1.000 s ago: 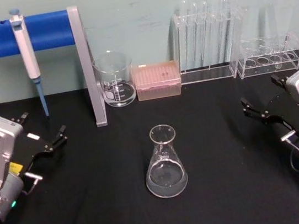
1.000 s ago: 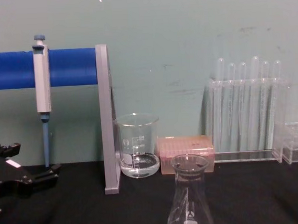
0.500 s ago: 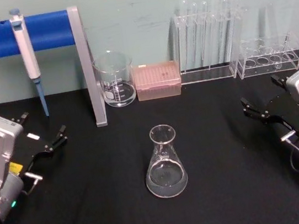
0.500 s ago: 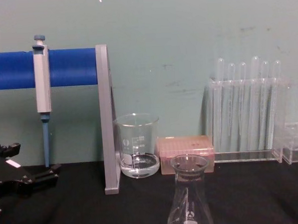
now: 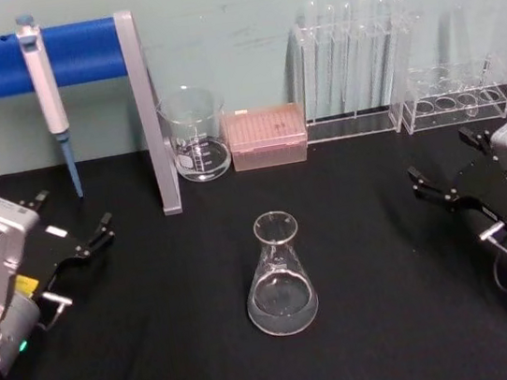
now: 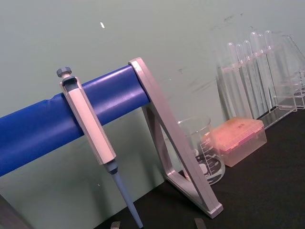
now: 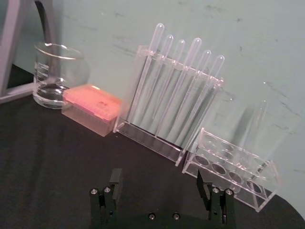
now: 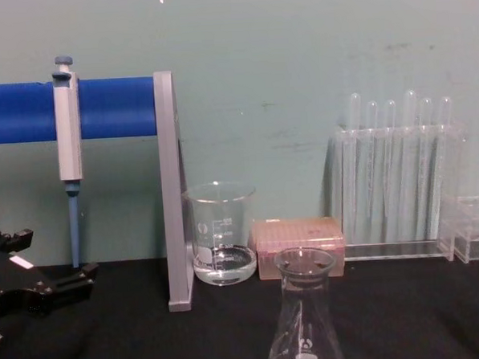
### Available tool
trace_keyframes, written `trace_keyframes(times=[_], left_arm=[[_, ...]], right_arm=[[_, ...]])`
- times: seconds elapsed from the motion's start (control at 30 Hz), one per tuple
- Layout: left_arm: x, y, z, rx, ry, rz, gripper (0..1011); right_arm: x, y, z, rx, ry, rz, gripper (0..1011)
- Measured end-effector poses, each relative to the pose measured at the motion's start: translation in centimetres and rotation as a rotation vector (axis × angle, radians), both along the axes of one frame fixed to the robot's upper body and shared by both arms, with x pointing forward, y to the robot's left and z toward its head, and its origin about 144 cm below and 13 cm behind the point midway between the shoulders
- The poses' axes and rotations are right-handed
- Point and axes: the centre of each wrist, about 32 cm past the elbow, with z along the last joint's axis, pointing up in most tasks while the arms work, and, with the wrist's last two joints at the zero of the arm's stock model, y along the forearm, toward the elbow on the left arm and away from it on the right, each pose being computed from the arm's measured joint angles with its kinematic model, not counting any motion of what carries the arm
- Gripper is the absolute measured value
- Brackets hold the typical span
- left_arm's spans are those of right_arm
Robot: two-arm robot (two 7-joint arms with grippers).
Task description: Grasp the erlenmeyer flask with one hand, shake it three times, then place it back.
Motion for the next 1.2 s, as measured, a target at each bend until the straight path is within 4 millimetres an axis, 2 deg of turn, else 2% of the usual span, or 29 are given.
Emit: trace_keyframes(times=[0.33,0.57,0.9,1.2], left_arm=[[0.0,0.0,0.0,0.000,0.000,0.000,1001],[0.0,0.0,0.0,0.000,0.000,0.000,1001],[0.0,0.0,0.0,0.000,0.000,0.000,1000],[0.0,0.0,0.0,0.000,0.000,0.000,1001]], right_arm=[[-1.2,-1.7,0.2,0.047,0.004,0.079,1003],[-2.8,-2.7,1.2,0.058,0.017,0.157,1003],[-5.0,-2.1,2.2,0.098,0.052,0.277,1003],[-5.0,-1.0,2.5,0.133,0.067,0.402,1002]])
